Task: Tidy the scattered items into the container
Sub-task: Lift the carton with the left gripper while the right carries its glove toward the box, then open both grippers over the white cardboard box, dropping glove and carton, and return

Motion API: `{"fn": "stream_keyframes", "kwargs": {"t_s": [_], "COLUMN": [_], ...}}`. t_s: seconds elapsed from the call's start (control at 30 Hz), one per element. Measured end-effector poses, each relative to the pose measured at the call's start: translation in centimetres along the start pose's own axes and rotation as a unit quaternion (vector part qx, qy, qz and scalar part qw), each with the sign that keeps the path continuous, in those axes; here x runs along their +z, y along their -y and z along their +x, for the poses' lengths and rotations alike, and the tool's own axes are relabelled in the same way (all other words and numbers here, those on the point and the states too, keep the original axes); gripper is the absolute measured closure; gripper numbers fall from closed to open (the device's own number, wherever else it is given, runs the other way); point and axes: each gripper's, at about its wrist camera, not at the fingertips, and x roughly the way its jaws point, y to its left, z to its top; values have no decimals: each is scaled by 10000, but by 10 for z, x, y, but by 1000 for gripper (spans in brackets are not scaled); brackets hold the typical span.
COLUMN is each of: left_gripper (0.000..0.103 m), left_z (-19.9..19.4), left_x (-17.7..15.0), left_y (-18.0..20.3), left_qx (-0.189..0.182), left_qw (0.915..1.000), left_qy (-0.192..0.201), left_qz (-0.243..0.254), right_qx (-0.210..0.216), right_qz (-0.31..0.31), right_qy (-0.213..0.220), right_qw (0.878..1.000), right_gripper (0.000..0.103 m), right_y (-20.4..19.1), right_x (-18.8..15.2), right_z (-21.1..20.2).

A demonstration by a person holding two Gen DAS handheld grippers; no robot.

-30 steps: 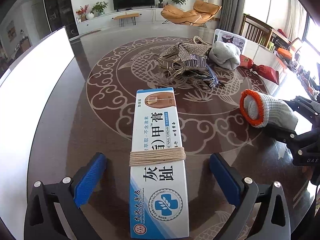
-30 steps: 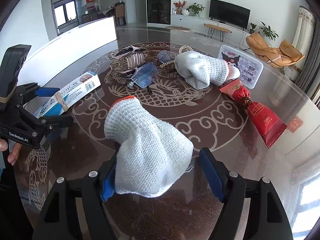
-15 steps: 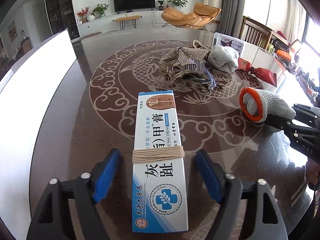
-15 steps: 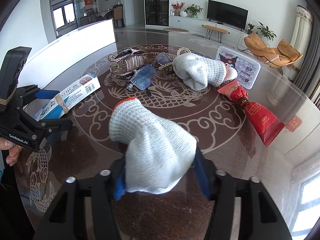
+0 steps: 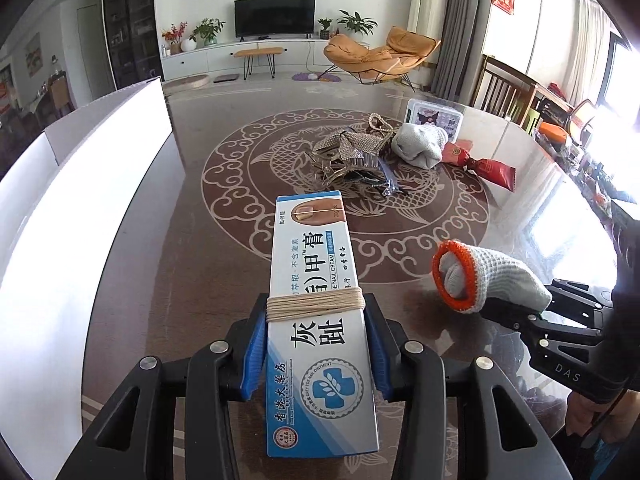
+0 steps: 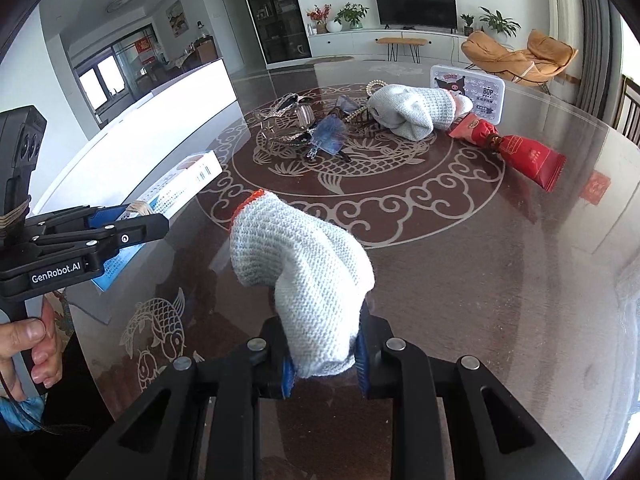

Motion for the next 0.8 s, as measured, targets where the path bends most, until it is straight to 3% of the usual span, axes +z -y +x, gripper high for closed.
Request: {"fn": "stream_keyframes", "kwargs": {"t_s": [0.17,0.33,0.43,0.5,0.57,0.7,0.77,0.8], "left_gripper": [59,59,59,59,59,59,57,51], "left_z": [-39,-98,-131,-145,-148,-122,-98,-85], "left_x": [4,17,27,36,45,63,68,69], "left_y": [-20,-80,-138,-182,-227,-305,-334,-346], "left_qx": [-58,-273,51,461,825,1155,1345,1412], "left_qw": [9995,9949,9902,9860,9814,9763,9733,9708], "left_qy": [277,676,924,1017,986,554,139,-110], "left_qz": [-167,-699,-1047,-1241,-1427,-1744,-1856,-1936], "right_qx": [274,699,1038,1292,1486,1587,1503,1402], "right_qz": [-40,-347,-758,-1058,-1353,-1832,-1911,-1940], "right_qy": [-16,85,329,464,565,607,262,-18], "right_qw": [9996,9969,9912,9849,9780,9683,9696,9709], "right_gripper": [79,79,79,79,79,79,70,63], "right_y": [-25,-77,-128,-170,-214,-298,-333,-347], "right_x": [11,56,102,137,171,233,257,267], "right_z": [-4,-4,-7,-5,1,35,72,94]}}
